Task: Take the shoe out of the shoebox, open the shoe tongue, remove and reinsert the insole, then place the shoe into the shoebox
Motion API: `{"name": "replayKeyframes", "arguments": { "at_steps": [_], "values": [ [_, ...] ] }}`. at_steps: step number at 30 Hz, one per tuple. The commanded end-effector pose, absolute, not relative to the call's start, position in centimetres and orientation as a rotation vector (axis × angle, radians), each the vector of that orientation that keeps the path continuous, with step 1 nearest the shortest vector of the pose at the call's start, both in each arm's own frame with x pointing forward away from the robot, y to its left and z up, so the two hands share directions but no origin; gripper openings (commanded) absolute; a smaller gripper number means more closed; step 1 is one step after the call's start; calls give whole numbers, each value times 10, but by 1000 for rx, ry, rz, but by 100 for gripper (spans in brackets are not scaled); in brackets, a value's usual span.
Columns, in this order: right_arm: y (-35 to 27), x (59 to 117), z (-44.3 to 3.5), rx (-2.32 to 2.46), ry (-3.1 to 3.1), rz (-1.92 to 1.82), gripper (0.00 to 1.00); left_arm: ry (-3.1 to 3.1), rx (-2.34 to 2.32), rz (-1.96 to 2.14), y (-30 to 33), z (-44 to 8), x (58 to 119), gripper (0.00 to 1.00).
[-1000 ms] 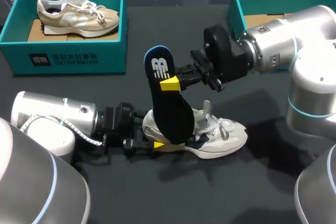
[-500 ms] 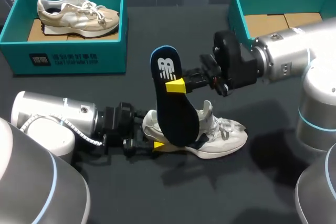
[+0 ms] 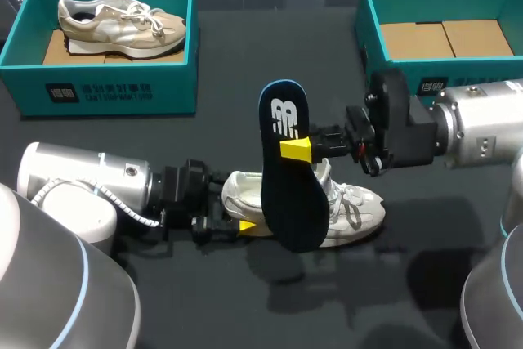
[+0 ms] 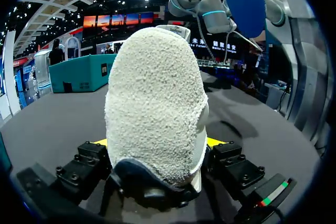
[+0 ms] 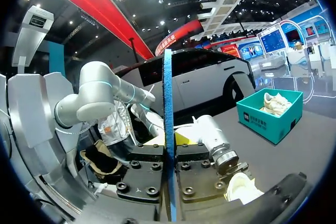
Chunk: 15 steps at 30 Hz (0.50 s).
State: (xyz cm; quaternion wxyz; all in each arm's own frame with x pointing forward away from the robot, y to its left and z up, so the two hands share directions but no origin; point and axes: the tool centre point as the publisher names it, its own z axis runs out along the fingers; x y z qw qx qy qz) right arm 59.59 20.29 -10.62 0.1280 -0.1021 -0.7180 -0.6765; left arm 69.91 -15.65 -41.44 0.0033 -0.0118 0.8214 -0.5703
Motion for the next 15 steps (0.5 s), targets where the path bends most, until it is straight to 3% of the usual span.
{"name": "replayKeyframes", "arguments": {
  "at_steps": [1, 15],
  "values": [
    [196, 585, -104, -374, -2116, -1994, 0, 2576, -37, -1785, -158, -417, 701, 0],
    [186, 588, -104, -455, -2086, -2014, 0, 2576, -37, -1785, -158, -417, 701, 0]
  ]
}}
